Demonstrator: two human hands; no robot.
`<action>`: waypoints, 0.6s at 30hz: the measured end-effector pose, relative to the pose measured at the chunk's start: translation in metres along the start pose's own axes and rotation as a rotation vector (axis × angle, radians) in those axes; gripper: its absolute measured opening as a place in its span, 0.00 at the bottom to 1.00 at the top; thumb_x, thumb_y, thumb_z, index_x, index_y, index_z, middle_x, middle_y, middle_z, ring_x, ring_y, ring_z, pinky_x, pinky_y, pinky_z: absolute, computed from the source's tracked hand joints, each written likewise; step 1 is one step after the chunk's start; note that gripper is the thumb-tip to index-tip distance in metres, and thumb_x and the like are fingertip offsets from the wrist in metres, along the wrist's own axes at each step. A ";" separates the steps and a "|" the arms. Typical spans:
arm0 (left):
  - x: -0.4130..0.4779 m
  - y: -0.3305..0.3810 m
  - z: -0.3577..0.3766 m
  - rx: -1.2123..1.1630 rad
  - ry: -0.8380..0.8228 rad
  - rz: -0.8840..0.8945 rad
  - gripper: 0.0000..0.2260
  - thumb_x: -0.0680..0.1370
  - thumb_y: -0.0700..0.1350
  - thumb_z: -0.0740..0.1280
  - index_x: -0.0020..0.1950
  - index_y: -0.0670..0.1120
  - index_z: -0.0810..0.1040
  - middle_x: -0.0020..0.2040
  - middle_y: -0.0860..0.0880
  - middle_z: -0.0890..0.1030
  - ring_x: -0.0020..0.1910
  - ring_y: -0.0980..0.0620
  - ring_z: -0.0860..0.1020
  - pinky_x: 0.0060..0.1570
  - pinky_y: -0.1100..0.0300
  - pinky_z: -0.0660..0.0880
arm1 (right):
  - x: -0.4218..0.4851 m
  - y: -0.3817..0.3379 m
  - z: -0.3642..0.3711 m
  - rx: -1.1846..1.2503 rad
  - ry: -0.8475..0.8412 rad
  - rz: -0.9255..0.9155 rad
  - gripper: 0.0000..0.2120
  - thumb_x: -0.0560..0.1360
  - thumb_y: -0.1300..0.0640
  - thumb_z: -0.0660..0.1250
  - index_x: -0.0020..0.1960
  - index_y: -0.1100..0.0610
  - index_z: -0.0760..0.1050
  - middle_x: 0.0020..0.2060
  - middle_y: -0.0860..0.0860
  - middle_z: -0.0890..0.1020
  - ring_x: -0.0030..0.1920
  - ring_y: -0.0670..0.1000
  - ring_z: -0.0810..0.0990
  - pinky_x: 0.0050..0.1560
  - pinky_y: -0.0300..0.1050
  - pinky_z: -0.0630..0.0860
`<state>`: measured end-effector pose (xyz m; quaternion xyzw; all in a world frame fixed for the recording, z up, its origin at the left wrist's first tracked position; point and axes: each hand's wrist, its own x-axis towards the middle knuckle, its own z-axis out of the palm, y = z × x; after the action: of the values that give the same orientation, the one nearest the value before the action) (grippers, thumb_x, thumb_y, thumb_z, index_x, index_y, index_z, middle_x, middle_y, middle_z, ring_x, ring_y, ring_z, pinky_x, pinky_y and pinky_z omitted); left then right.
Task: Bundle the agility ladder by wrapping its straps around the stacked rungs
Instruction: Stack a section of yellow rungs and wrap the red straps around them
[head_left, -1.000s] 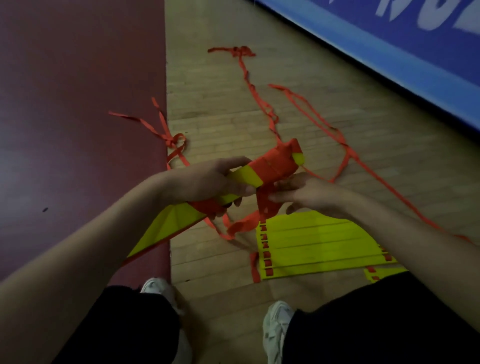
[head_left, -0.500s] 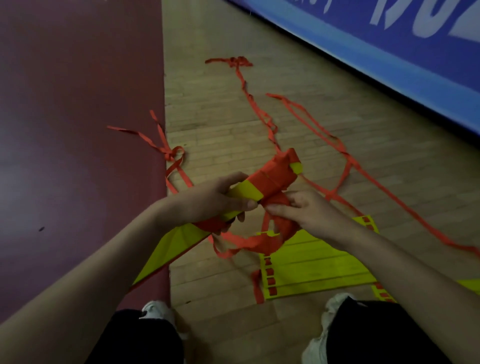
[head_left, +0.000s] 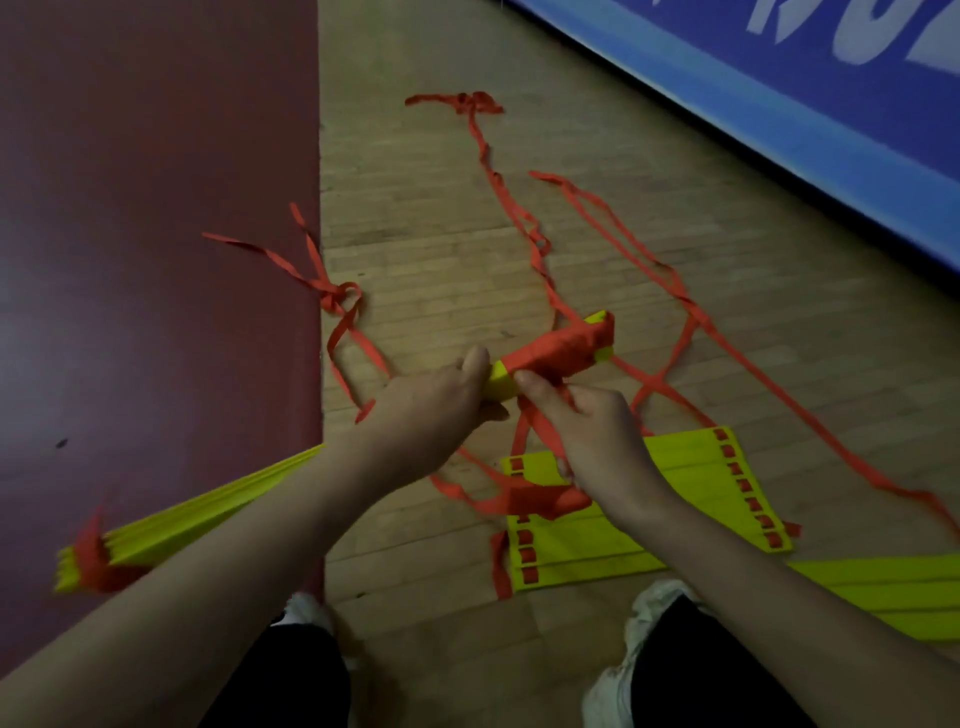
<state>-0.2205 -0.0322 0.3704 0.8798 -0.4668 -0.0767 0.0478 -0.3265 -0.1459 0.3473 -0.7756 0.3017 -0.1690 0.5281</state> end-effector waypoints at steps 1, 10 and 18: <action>0.000 0.004 0.003 0.046 0.039 0.002 0.18 0.82 0.56 0.57 0.62 0.43 0.63 0.56 0.45 0.76 0.51 0.41 0.79 0.36 0.54 0.66 | 0.000 -0.002 0.001 0.016 0.016 0.026 0.28 0.73 0.38 0.65 0.30 0.62 0.71 0.17 0.48 0.66 0.20 0.47 0.67 0.25 0.42 0.61; -0.004 0.001 0.015 0.092 0.015 0.132 0.19 0.82 0.56 0.57 0.65 0.44 0.61 0.56 0.46 0.75 0.48 0.44 0.78 0.38 0.53 0.70 | 0.002 -0.007 -0.002 0.410 -0.070 0.329 0.21 0.75 0.45 0.68 0.32 0.61 0.75 0.16 0.49 0.64 0.17 0.47 0.61 0.20 0.36 0.58; -0.004 -0.038 -0.002 -1.295 -0.526 -0.104 0.30 0.76 0.65 0.58 0.56 0.38 0.77 0.45 0.41 0.82 0.44 0.47 0.81 0.48 0.54 0.78 | 0.011 -0.023 -0.022 0.606 -0.211 0.227 0.25 0.77 0.47 0.64 0.26 0.59 0.77 0.14 0.49 0.59 0.13 0.44 0.57 0.19 0.33 0.53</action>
<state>-0.1919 -0.0074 0.3672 0.6477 -0.2803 -0.5519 0.4442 -0.3239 -0.1631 0.3765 -0.5580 0.2655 -0.1099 0.7785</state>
